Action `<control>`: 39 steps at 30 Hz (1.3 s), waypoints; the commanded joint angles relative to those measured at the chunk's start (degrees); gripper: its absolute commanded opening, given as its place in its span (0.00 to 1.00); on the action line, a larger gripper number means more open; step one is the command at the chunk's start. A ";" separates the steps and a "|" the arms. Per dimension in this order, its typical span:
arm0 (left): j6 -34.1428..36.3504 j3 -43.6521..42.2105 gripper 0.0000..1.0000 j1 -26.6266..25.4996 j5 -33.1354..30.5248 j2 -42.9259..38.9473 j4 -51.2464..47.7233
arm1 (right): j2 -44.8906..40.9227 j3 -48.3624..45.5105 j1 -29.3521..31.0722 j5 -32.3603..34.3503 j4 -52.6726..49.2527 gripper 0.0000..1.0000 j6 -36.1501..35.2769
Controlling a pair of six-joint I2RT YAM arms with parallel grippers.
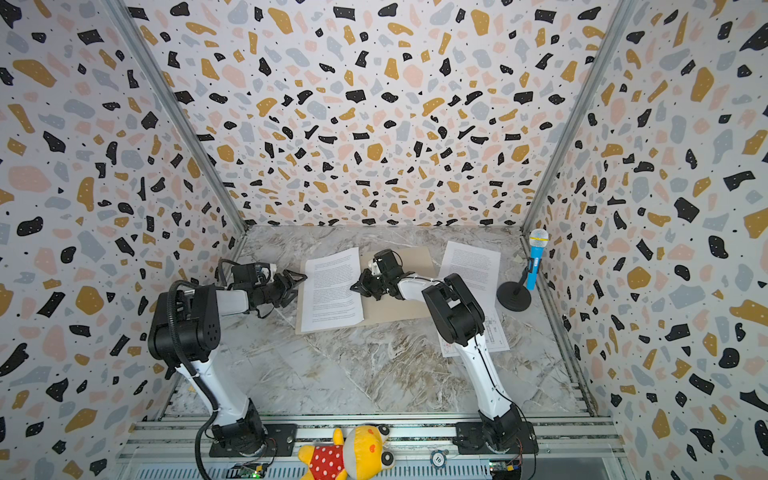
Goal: Put the files into the folder
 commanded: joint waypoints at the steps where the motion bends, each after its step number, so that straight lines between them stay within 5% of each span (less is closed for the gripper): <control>1: 0.05 -2.12 0.79 -0.09 -1.06 0.04 -3.96 | -3.95 -0.38 0.55 0.02 0.75 0.00 -1.04; 22: 0.15 -2.17 0.79 -0.08 -1.16 -0.46 -4.31 | -4.67 -1.48 0.92 0.24 -0.33 0.00 -1.24; 28: 1.45 0.68 0.80 0.00 -2.86 -1.12 -7.98 | -6.27 -1.43 0.64 1.90 -2.96 0.35 -3.33; 39: 1.93 5.34 0.87 0.27 -17.58 -9.00 -16.36 | -13.46 -4.65 -1.37 5.95 -6.22 0.55 -11.22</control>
